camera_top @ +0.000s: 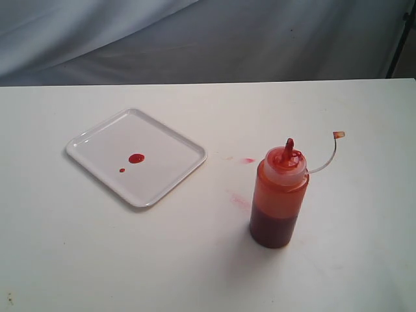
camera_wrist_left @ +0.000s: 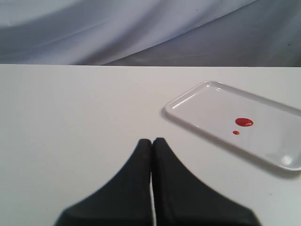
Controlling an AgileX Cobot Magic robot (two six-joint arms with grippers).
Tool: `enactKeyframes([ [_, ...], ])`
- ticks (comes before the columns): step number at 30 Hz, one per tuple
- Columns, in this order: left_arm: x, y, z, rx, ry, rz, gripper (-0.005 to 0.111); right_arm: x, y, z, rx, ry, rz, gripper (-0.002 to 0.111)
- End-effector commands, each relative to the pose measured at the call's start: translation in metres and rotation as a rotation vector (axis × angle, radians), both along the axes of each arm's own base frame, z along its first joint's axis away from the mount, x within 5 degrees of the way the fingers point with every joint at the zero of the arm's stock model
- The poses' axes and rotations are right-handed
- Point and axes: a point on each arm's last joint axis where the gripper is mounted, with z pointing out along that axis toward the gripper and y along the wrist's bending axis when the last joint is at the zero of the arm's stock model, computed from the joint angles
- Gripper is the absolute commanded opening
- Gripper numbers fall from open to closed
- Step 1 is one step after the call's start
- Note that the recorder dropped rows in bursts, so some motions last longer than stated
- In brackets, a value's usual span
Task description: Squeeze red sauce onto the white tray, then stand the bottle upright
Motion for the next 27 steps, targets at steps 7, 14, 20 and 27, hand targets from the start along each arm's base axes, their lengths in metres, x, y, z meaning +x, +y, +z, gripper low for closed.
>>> enactKeyframes([
  [7,0.0,-0.0005,-0.0014,-0.008,-0.004,-0.005,0.0,0.0,0.0007,-0.001,0.003,0.0,0.011,0.0],
  [14,0.0,-0.0005,-0.0014,-0.008,-0.004,-0.005,0.0,0.0001,0.0021,-0.0011,0.011,0.0,0.034,0.0],
  [20,0.0,-0.0005,-0.0014,-0.008,-0.004,-0.005,0.0,0.0001,0.0021,-0.0011,0.011,0.0,0.034,0.0],
  [27,0.0,-0.0005,-0.0014,-0.008,-0.004,-0.005,0.0,0.0,0.001,-0.0011,0.01,0.0,0.014,0.0],
])
